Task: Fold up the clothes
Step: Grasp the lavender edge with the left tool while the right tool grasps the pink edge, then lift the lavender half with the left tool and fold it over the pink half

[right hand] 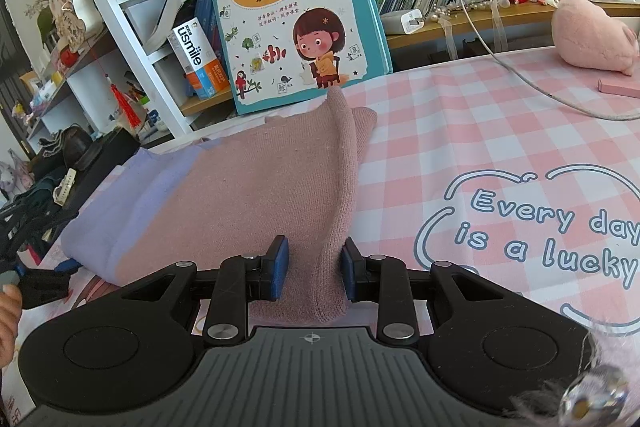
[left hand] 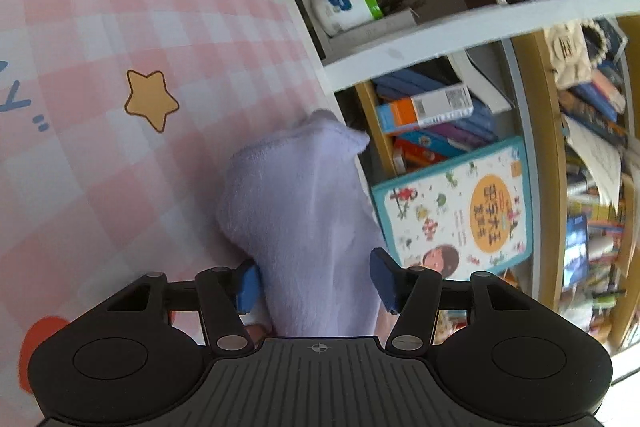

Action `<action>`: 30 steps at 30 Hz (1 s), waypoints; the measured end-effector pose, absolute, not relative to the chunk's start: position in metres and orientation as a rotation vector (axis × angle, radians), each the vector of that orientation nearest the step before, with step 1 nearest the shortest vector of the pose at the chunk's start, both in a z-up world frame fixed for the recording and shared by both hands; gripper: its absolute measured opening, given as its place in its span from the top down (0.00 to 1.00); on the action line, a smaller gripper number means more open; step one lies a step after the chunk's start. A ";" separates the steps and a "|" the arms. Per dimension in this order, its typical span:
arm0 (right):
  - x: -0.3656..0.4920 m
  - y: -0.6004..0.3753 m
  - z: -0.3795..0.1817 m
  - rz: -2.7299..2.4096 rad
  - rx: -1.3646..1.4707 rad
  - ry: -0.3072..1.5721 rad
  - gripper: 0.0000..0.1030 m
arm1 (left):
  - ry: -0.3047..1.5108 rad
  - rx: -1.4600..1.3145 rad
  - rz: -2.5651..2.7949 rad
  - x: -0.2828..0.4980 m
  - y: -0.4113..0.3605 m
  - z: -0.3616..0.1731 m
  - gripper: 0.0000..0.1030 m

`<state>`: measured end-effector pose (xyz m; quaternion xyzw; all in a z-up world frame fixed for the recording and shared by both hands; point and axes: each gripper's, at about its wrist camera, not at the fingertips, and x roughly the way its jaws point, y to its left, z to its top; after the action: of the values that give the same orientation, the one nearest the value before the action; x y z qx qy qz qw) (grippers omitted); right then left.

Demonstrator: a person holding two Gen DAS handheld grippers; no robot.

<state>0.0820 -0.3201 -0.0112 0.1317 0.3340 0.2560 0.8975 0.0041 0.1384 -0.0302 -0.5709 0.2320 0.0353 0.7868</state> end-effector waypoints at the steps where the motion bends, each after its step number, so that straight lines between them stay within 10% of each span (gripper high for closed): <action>1: 0.082 -0.320 -0.011 0.532 0.273 0.692 0.74 | 0.495 -1.244 0.082 0.005 0.141 -0.031 0.46; 5: 0.081 -0.318 -0.011 0.543 0.266 0.693 0.74 | 0.477 -1.231 0.083 0.009 0.143 -0.033 0.51; 9: 0.079 -0.317 -0.011 0.545 0.259 0.692 0.74 | 0.513 -1.187 0.082 0.012 0.144 -0.044 0.86; 30: 0.077 -0.235 -0.006 0.716 0.140 0.718 0.80 | 0.440 -1.083 0.142 -0.045 0.207 -0.035 0.86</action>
<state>0.0769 -0.2349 -0.0064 0.0671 0.3434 0.3425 0.8719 -0.0451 0.2074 -0.0349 -0.5108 0.2073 0.0671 0.8316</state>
